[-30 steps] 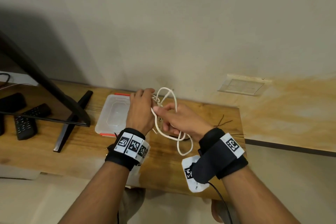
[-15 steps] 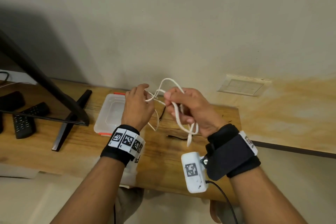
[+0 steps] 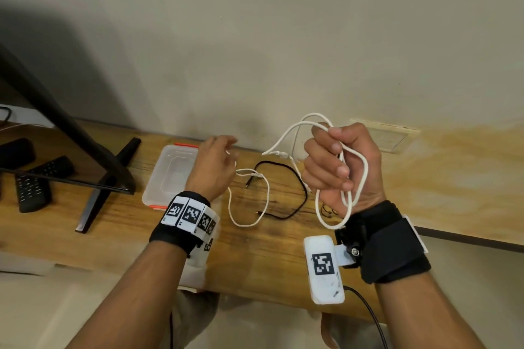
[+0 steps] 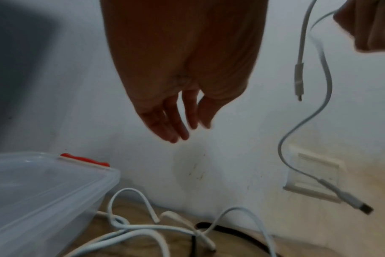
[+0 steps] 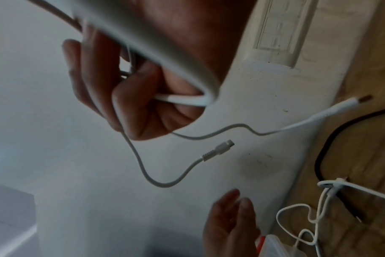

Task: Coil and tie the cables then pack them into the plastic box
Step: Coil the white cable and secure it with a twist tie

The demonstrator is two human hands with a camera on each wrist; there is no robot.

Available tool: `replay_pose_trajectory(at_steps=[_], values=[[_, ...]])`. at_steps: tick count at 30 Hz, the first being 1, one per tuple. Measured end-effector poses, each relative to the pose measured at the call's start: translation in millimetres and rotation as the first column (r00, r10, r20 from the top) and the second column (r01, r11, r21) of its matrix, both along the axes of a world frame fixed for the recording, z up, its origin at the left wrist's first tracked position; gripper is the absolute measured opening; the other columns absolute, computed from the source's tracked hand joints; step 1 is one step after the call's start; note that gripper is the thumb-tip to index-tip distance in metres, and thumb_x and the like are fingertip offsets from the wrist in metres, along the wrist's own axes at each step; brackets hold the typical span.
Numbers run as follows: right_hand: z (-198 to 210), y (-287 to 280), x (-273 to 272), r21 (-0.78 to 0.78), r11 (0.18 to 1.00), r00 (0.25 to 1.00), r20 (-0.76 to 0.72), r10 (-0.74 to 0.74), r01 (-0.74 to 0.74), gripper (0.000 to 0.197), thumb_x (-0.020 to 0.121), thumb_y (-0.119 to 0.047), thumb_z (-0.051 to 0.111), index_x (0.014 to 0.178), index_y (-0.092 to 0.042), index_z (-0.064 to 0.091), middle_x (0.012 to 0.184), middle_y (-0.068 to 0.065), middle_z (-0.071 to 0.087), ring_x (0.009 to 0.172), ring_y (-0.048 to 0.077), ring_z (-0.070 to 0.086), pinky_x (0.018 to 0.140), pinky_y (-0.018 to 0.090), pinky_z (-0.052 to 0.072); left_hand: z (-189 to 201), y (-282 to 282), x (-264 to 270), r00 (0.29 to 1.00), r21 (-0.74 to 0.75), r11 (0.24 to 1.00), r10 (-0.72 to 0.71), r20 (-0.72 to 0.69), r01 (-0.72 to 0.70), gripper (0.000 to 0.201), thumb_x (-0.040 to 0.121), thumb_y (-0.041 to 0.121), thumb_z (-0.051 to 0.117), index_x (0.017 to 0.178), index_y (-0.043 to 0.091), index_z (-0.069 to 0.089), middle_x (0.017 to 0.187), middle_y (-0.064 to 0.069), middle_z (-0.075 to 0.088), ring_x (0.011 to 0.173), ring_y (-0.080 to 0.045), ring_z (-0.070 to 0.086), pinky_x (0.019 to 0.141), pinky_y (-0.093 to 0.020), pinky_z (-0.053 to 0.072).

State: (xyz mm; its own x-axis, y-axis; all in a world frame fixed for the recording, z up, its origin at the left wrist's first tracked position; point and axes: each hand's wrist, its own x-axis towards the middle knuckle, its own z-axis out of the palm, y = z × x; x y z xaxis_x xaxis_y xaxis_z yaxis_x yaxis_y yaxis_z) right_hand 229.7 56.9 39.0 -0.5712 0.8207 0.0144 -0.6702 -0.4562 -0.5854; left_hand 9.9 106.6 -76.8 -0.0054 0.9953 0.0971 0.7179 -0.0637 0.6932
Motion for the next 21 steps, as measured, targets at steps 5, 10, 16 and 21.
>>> replay_pose_trajectory(at_steps=[5, 10, 16, 21], values=[[1.4, -1.2, 0.9, -0.015, 0.998, 0.997, -0.053, 0.058, -0.059, 0.026, 0.09, -0.018, 0.04, 0.065, -0.016, 0.033, 0.043, 0.0, 0.031, 0.028, 0.01, 0.02, 0.036, 0.024, 0.012, 13.6, -17.4, 35.0, 0.869, -0.097, 0.928, -0.295, 0.396, 0.359, 0.072, 0.077, 0.052, 0.077, 0.139, 0.029, 0.048, 0.135, 0.013, 0.057, 0.126, -0.001, 0.051, 0.106, -0.029, 0.042], [1.2, -7.9, 15.3, 0.007, 0.994, 0.987, -0.115, 0.107, -0.107, 0.028, 0.091, -0.016, 0.045, 0.067, -0.015, 0.031, 0.046, -0.001, 0.032, 0.029, 0.008, 0.015, 0.037, 0.024, 0.011, 16.5, -16.0, 42.7, 0.865, -0.114, 0.903, -0.352, 0.358, 0.415, 0.016, 0.096, 0.02, 0.061, 0.092, 0.031, 0.071, 0.094, 0.005, 0.075, 0.095, -0.008, 0.068, 0.093, -0.039, 0.051], [-19.0, -18.1, 37.0, 0.095, 0.991, 0.938, 0.34, 0.058, -0.096, 0.023, 0.089, -0.019, 0.061, 0.072, -0.008, 0.051, 0.053, 0.006, 0.051, 0.035, 0.011, 0.041, 0.035, 0.021, 0.031, 22.4, -11.4, 15.4, 0.885, -0.105, 0.96, -0.193, 0.425, 0.26, 0.02, 0.101, 0.006, 0.049, 0.104, 0.007, 0.069, 0.075, -0.008, 0.07, 0.079, -0.025, 0.071, 0.077, -0.038, 0.056], [-44.6, -44.4, 27.9, 0.091, 0.912, 0.346, 0.936, 0.059, -0.401, 0.02, 0.102, -0.023, 0.053, 0.09, -0.011, 0.064, 0.079, 0.005, 0.073, 0.073, 0.018, 0.069, 0.072, 0.029, 0.058, 30.9, -16.2, 4.5, 0.906, 0.003, 0.998, -0.053, 0.42, 0.058, 0.016, 0.099, 0.012, 0.056, 0.097, 0.019, 0.07, 0.073, -0.009, 0.068, 0.066, -0.018, 0.065, 0.062, -0.024, 0.052]])
